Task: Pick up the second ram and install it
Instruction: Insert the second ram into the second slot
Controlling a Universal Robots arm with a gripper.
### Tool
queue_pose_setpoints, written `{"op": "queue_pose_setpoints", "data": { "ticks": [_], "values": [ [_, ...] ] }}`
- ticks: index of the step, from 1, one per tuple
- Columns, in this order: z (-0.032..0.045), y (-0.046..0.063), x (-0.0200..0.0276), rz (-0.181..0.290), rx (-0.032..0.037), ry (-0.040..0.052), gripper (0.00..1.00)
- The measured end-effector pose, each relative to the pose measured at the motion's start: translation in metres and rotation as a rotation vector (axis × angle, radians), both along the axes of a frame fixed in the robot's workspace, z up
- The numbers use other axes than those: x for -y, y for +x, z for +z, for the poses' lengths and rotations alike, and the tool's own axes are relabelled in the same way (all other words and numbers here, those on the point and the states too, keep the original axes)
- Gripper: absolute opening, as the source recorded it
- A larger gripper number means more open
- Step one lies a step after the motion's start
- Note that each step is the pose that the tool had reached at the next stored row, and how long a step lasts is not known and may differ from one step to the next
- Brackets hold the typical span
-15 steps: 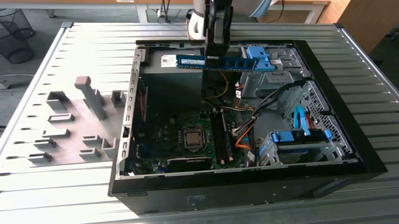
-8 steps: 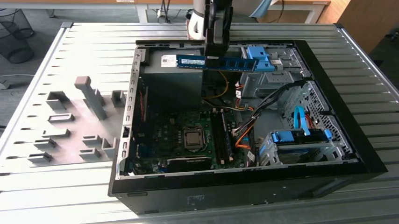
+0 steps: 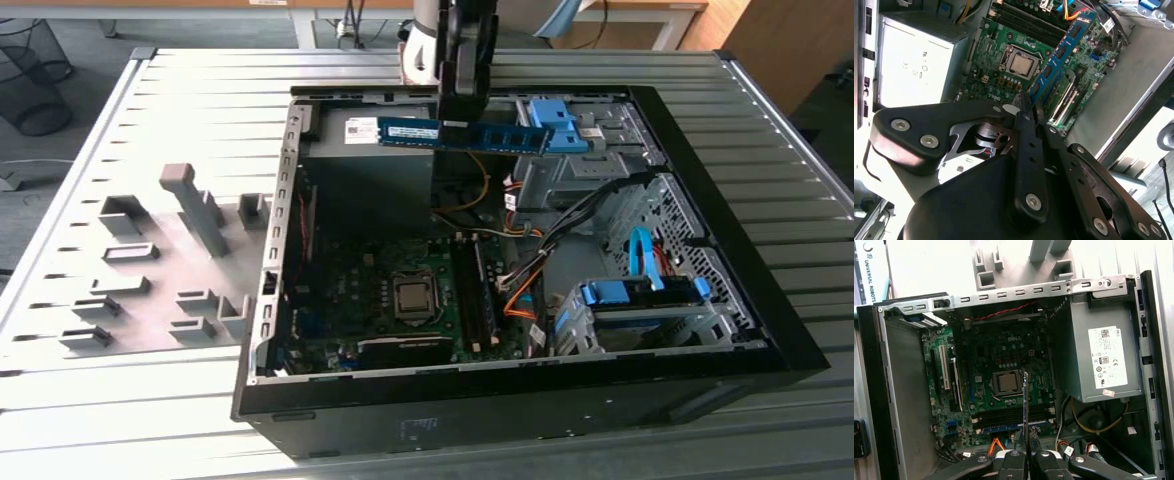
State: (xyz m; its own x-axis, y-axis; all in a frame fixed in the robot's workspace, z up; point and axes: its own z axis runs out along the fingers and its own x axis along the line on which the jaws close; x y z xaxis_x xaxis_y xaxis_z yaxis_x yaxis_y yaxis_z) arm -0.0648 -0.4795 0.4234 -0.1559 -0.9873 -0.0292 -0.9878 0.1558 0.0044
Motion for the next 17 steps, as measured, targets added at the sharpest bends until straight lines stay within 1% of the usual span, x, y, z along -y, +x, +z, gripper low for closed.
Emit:
{"op": "queue_pose_setpoints", "data": {
  "ticks": [17],
  "values": [
    [-0.0008, 0.0000, 0.0000, -0.030, -0.0001, -0.0002, 0.14]
  ]
}}
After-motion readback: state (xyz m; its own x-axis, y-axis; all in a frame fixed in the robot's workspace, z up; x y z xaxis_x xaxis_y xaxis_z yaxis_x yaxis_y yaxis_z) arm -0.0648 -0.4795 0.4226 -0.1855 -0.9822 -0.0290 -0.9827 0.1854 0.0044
